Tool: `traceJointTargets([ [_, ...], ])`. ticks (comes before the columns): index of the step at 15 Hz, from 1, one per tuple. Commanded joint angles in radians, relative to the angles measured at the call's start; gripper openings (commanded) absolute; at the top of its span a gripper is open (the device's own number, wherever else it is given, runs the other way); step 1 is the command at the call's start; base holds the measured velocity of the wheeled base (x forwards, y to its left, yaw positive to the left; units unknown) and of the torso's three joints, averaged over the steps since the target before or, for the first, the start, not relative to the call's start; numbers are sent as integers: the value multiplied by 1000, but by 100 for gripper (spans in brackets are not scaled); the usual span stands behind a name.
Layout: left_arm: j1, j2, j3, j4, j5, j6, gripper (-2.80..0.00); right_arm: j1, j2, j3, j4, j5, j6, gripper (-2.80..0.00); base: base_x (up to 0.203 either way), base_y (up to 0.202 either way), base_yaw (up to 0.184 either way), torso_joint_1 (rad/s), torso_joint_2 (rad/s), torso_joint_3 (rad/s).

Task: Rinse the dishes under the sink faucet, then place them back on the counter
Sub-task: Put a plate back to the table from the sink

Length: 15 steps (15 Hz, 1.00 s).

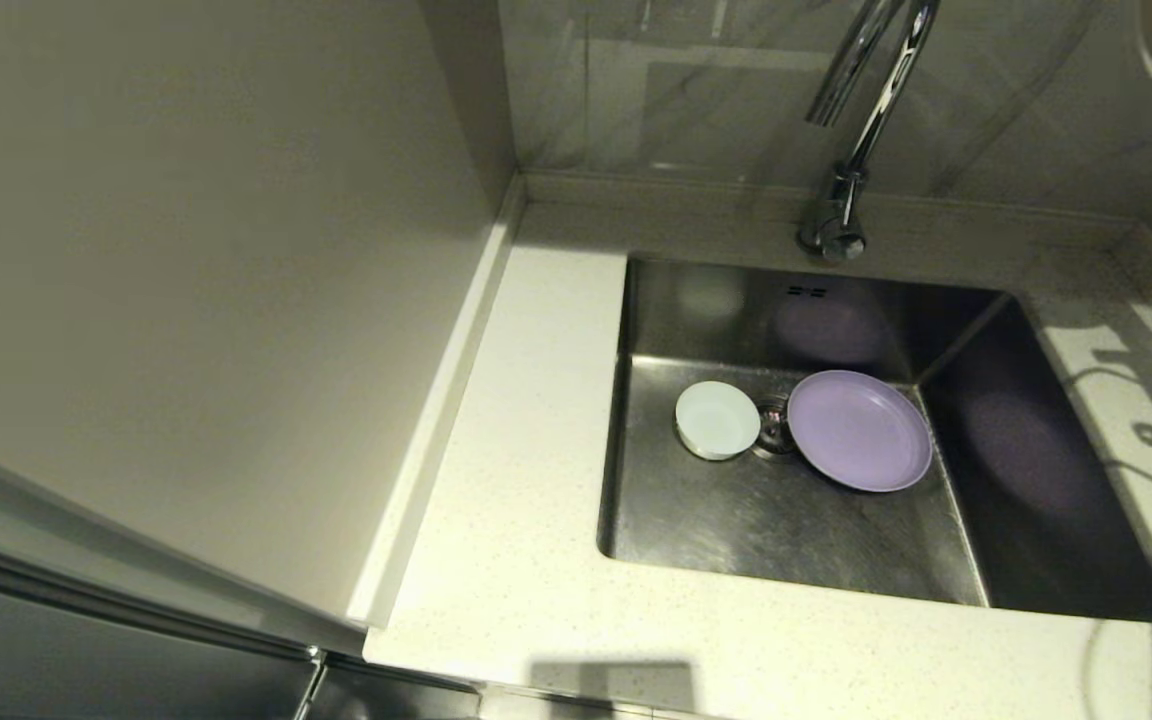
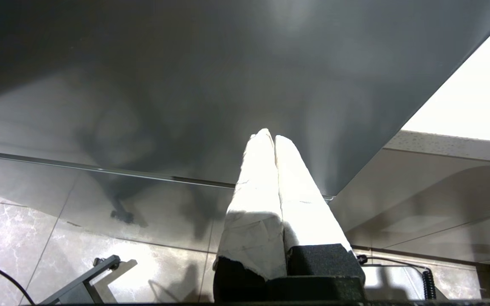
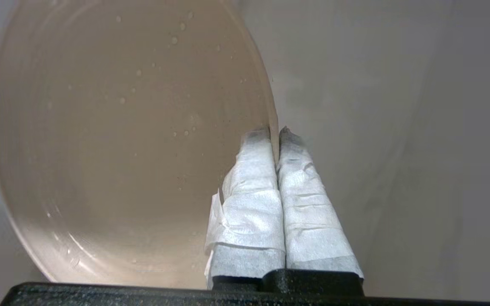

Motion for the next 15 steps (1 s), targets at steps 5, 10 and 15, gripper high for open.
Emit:
traceJointTargets([
  [5, -1, -3, 0, 0, 0, -1, -280, -28, -91, -132, 38, 32, 92, -280, 0, 0, 0, 0, 0, 0],
  [10, -1, -3, 0, 0, 0, -1, -280, -34, -154, 20, 91, 80, 21, -280, 0, 0, 0, 0, 0, 0],
  [15, 0, -3, 0, 0, 0, -1, -280, -36, -163, -163, 218, 78, 62, -280, 0, 0, 0, 0, 0, 0],
])
